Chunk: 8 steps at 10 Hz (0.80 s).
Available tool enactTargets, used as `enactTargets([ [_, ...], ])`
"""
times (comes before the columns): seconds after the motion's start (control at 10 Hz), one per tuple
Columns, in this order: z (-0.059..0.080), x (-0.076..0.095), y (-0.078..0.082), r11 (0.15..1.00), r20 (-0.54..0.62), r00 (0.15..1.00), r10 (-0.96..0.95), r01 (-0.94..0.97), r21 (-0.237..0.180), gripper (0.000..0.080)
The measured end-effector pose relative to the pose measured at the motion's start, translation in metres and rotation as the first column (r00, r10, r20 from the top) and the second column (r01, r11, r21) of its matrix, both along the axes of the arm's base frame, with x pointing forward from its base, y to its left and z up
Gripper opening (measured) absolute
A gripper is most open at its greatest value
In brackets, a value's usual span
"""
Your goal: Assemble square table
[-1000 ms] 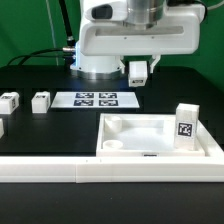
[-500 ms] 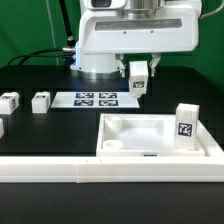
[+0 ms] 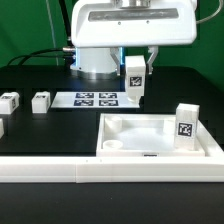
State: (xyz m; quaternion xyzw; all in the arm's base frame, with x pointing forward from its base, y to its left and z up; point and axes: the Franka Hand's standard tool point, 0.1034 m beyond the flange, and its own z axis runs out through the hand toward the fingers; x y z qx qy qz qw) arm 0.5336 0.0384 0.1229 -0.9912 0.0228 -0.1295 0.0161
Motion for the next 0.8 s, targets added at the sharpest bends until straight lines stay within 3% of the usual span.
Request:
enactTargets([
  [0.4,-0.001,-0.001,-0.001,1.000,-0.006,1.000,-0.001,0.001,0.000,0.0290],
  [0.8,-0.004,0.031,-0.020,0.998,0.023,0.998,0.058,-0.057,-0.035,0.0290],
])
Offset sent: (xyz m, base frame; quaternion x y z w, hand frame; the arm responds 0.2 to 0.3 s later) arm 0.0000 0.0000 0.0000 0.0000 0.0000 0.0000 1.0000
